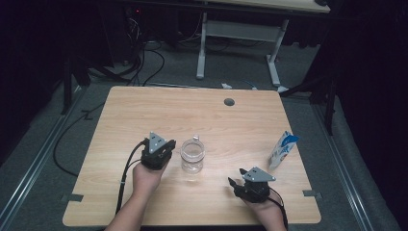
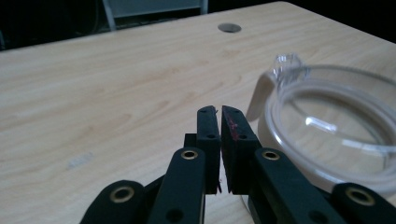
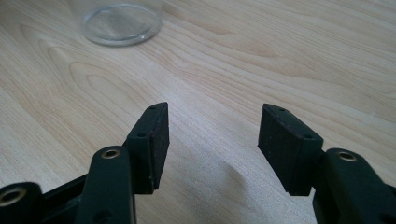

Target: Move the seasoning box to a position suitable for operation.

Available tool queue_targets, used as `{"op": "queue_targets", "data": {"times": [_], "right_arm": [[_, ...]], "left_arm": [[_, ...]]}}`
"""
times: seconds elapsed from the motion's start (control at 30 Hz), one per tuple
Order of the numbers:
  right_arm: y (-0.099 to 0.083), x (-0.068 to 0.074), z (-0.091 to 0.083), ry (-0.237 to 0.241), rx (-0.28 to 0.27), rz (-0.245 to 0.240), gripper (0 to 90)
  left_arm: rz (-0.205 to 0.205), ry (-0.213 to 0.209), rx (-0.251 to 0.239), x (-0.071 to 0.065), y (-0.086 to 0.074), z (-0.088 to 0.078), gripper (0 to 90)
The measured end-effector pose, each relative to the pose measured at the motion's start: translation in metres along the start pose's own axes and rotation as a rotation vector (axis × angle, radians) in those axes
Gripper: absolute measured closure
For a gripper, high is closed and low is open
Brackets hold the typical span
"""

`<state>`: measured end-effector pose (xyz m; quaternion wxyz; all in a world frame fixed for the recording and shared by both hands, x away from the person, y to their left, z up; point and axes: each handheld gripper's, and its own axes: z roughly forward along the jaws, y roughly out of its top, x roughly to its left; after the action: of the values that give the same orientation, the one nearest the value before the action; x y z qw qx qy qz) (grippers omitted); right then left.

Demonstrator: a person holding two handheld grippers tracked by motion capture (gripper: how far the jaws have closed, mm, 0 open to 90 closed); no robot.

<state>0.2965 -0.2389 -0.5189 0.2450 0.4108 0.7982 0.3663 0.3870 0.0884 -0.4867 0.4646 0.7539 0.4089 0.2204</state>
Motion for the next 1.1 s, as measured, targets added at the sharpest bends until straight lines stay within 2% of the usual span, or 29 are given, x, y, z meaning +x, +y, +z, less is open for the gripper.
{"op": "queue_targets", "data": {"times": [0.1,0.27,0.33,0.37,0.67,0.73,0.83,0.93,1.03,1.1], "right_arm": [[0.0,0.001,0.001,0.0,0.003,-0.009,43.4],[-0.001,0.003,0.002,0.002,0.005,-0.013,43.3],[-0.001,0.003,0.002,0.002,0.004,-0.013,43.3],[-0.001,0.002,0.002,0.0,0.005,-0.013,43.3],[-0.001,0.001,0.001,-0.001,0.001,-0.016,43.3],[0.0,0.002,0.001,-0.001,0.003,-0.015,43.2],[0.0,0.003,0.001,0.0,0.004,-0.018,43.3],[0.0,0.002,0.001,0.001,0.002,-0.013,43.3],[-0.001,0.001,0.001,-0.003,0.001,-0.006,46.1],[-0.001,0.0,0.001,-0.009,-0.005,0.005,49.0]], "left_arm": [[-0.003,-0.024,-0.011,-0.001,-0.005,0.013,89.8],[-0.02,-0.044,-0.028,-0.001,-0.004,0.018,90.0],[-0.012,-0.057,-0.029,-0.004,-0.004,0.018,90.0],[0.003,-0.055,-0.029,-0.007,-0.004,0.016,90.0],[0.017,-0.068,-0.042,-0.021,-0.013,-0.001,90.0],[0.014,-0.091,-0.046,-0.026,-0.015,-0.005,90.0],[0.027,-0.11,-0.051,-0.037,-0.021,-0.014,90.0],[0.027,-0.119,-0.05,-0.042,-0.024,-0.018,90.0],[0.05,-0.097,-0.043,-0.047,-0.027,-0.022,89.9],[0.065,-0.082,-0.044,-0.049,-0.028,-0.023,86.3]]}}
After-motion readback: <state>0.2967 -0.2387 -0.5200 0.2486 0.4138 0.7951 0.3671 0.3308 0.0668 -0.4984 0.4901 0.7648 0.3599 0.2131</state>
